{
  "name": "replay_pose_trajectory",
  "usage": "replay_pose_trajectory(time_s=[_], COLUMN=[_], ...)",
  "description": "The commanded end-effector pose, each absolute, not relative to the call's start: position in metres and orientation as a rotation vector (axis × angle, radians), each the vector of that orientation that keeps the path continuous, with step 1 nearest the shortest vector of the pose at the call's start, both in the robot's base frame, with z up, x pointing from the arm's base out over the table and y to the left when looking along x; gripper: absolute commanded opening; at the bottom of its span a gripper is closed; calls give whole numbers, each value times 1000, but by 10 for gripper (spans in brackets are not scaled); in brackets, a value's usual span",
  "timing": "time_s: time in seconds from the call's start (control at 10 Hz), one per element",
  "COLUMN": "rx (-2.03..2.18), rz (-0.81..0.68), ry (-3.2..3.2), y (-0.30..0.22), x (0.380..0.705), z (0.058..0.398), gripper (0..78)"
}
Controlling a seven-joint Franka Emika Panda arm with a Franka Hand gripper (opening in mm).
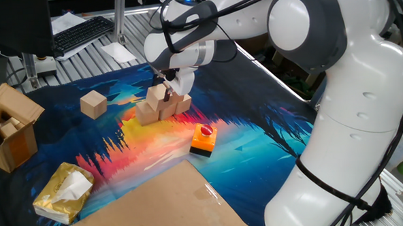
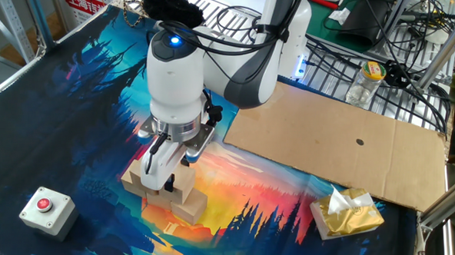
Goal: Stack the blocks into a pyramid shape
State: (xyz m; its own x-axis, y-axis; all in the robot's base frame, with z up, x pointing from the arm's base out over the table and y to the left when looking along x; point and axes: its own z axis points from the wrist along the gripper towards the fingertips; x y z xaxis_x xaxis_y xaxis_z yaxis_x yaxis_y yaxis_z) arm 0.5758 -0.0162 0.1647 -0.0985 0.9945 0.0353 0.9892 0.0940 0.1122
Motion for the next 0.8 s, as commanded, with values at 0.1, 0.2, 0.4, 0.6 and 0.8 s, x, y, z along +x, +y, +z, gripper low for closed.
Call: replay_pose_trajectory(time_s=[0.1, 0.2, 0.4, 0.6, 0.8], rx=[2060, 2058, 2059, 2054, 2063], rz=[169, 169, 168, 169, 169], ry=[2291, 2293, 2295, 2301, 2297], y=[-17, -17, -17, -17, -17], x=[576, 576, 576, 574, 574], z=[166, 166, 165, 164, 164], gripper=[13, 13, 13, 13, 13])
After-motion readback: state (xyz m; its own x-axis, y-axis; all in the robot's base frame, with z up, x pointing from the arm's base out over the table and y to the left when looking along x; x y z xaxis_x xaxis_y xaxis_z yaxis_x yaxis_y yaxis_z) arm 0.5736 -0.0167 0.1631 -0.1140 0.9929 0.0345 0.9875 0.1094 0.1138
